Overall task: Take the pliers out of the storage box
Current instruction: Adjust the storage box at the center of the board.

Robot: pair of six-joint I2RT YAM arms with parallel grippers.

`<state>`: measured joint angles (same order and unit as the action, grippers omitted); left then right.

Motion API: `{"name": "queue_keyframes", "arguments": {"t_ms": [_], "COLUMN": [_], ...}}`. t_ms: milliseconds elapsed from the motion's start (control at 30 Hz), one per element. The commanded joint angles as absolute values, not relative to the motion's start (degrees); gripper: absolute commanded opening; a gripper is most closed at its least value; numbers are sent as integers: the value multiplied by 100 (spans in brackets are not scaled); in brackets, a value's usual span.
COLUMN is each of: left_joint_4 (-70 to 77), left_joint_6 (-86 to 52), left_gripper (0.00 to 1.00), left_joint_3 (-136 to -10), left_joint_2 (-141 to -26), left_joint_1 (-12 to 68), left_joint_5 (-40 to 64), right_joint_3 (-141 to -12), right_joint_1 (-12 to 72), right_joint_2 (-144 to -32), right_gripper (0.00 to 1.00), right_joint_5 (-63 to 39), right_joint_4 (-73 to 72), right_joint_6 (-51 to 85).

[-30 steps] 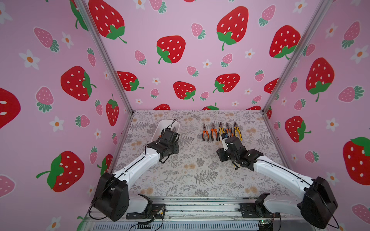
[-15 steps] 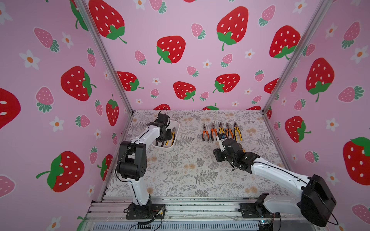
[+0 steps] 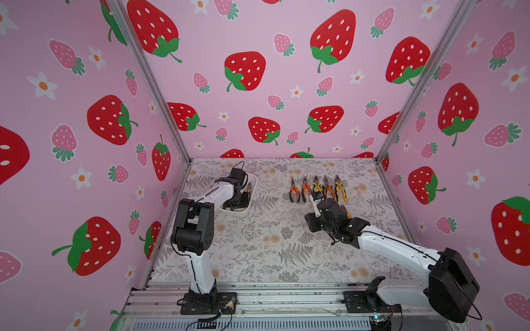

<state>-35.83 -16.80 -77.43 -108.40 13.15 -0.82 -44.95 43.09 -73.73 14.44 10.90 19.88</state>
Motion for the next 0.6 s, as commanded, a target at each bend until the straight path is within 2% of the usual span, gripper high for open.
{"name": "queue_keyframes", "arguments": {"t_ms": [0, 567], "left_joint_4": [-3414, -3502], "left_joint_6": [-1870, -2110], "left_gripper": [36, 36], "left_joint_3": [-7630, -8073], "left_joint_2": [-10681, -11030], "left_joint_1": [1541, 2171], "left_joint_5": [9, -44], "right_joint_3": [-4715, -4674], "right_joint_1": [4332, 4333], "right_joint_2": [-7400, -7319], "right_gripper": [46, 47], "right_joint_5": [1492, 1548], "right_joint_4": [1068, 1085], "right_joint_6": [1960, 1995]}}
